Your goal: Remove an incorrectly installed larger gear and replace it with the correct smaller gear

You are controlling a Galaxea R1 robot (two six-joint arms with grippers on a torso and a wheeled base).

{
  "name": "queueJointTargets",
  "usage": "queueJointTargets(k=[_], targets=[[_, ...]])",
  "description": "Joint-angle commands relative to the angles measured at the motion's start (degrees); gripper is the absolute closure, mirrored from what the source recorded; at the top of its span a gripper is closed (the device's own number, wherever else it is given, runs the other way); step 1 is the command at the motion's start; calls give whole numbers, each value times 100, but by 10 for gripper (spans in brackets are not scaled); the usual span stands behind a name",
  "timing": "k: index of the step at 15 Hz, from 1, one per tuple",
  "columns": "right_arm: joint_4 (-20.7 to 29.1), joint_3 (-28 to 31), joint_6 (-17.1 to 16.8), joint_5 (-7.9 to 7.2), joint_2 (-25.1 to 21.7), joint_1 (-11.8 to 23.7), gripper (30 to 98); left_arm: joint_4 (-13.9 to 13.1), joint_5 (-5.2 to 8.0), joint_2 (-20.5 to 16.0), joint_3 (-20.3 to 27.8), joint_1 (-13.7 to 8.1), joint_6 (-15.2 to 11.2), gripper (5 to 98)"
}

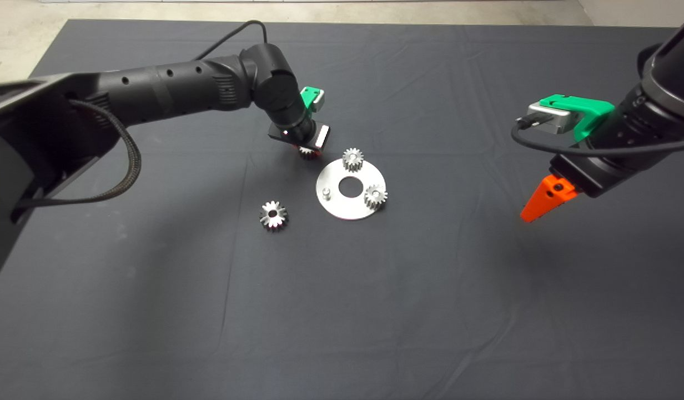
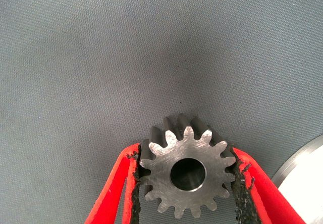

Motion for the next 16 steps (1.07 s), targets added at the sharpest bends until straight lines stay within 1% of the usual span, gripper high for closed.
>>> queueJointTargets(k=[1,2,3,4,5,6,7,8,9,10,11,12,13,14,15,16], targets=[[228,10,-18,-654,10,167,308,56,315,-29,-136,-132,42,676],[222,10,-18,-654,10,167,308,29,418,-38,-127,-141,42,677],[228,10,-18,-654,10,176,308,-92,456,-64,-101,-175,-2,677],[219,1,-24,-654,16,194,308,-425,456,-115,-101,-332,-37,677],[219,1,-25,-654,19,194,308,-717,455,-168,-101,-554,-129,677],[219,10,-27,-654,10,194,308,-875,469,-178,-92,-711,-243,680],[219,10,-19,-654,10,194,308,-973,562,-169,-40,-852,-335,681],[219,10,-27,-654,10,194,308,-1076,830,-167,191,-962,-517,681],[219,19,-23,-654,-8,194,308,-1087,1034,-217,540,-1080,-858,681],[228,27,-18,-654,-8,194,308,-1092,1115,-293,950,-1201,-1180,681],[228,27,-18,-654,-8,194,308,-1096,1116,-363,1288,-1306,-1413,681],[228,27,-21,-654,-8,194,308,-1096,1124,-372,1453,-1398,-1600,681],[219,27,-19,-654,-8,194,308,-1106,1133,-389,1520,-1408,-1647,682],[228,27,-25,-654,-8,194,308,-1147,1133,-457,1785,-1407,-1704,682],[228,36,-18,-654,-16,194,308,-1158,1098,-660,2348,-1407,-1838,682],[228,45,-18,-654,-17,194,308,-1158,1062,-981,2996,-1407,-2070,682]])
